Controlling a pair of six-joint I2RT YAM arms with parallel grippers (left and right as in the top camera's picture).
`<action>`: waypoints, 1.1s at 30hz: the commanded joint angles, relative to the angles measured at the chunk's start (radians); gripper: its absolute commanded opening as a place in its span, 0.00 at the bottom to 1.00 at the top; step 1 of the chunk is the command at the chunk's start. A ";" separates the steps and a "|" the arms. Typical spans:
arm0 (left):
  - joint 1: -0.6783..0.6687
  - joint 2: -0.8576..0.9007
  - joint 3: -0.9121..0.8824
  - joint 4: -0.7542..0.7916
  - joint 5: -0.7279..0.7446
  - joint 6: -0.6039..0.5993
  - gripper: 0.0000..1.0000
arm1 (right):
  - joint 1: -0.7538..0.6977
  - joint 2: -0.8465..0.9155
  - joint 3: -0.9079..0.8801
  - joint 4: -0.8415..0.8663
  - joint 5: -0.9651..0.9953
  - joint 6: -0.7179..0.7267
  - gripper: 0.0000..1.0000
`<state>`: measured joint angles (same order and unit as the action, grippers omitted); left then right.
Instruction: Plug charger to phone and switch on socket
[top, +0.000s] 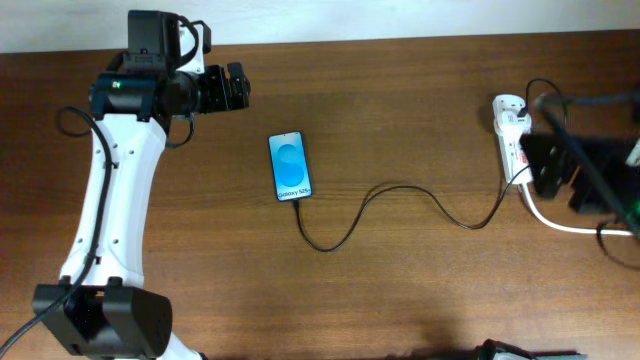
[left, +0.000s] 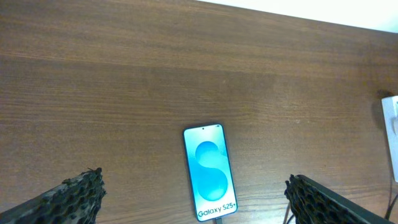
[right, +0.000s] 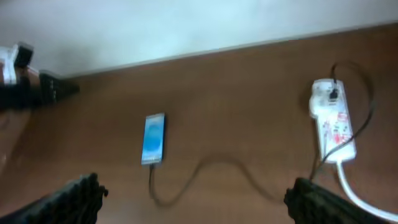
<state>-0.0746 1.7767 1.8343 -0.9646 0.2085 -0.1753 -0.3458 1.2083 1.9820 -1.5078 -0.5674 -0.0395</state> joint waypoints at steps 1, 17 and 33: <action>-0.001 0.002 0.003 0.001 -0.004 0.013 0.99 | 0.070 -0.031 -0.009 -0.030 0.005 -0.151 0.98; -0.001 0.002 0.003 0.001 -0.004 0.013 0.99 | 0.368 -0.998 -1.549 1.291 0.431 0.179 0.98; -0.001 0.002 0.003 0.001 -0.004 0.013 0.99 | 0.373 -1.205 -1.976 1.435 0.518 0.179 0.98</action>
<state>-0.0746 1.7767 1.8343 -0.9638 0.2081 -0.1753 0.0177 0.0158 0.0143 -0.0731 -0.0868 0.1322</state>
